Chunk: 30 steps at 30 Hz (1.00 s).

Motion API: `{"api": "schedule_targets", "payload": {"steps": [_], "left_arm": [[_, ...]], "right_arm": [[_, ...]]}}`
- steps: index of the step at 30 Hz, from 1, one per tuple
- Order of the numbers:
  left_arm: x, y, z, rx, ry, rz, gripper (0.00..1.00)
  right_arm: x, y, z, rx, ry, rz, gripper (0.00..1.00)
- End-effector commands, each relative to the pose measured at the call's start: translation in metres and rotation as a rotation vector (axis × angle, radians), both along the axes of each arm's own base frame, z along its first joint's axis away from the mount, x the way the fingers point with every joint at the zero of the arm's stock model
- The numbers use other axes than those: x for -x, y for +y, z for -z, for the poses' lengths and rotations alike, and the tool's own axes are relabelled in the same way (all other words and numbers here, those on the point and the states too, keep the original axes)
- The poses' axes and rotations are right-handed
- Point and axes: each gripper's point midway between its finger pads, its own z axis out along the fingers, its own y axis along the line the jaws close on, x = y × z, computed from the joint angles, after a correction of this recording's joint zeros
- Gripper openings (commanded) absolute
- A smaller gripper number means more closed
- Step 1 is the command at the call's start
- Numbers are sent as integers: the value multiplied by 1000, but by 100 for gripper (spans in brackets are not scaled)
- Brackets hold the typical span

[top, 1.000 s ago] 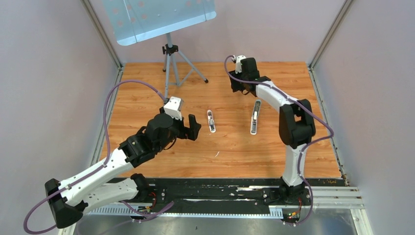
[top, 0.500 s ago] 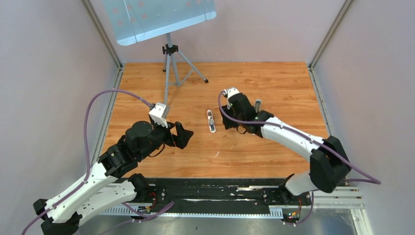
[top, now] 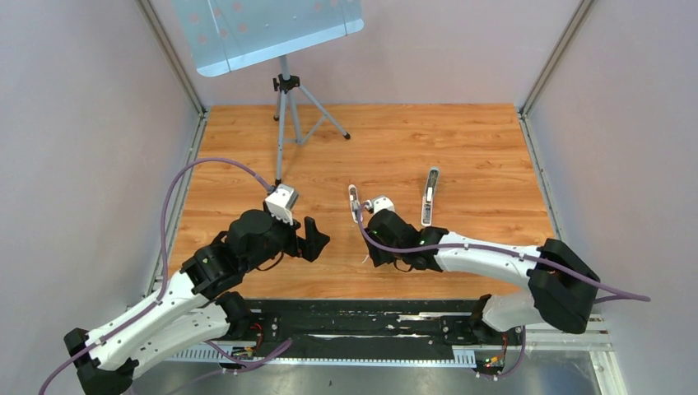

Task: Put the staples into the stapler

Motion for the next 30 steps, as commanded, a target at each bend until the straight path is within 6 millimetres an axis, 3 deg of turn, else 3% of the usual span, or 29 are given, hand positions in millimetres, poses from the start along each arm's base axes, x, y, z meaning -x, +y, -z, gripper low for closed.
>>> {"api": "schedule_targets", "payload": {"steps": [1,9,12,17,21,30], "left_arm": [[-1,-11,1,41,0,29,97],[4,-19,29,2,-2,109,90],[3,-20,38,-5,0,111,88],[1,-28,47,-3,-16,143,86],[2,-40,51,18,-63,188,85],[-6,-67,52,-17,-224,246,78]], "right_arm": [[8,2,12,34,16,45,51],[21,17,33,40,90,25,54],[22,15,35,45,100,32,61],[25,11,18,15,85,22,77],[24,7,-2,-19,58,7,82],[15,-10,-19,-165,127,-16,54]]}}
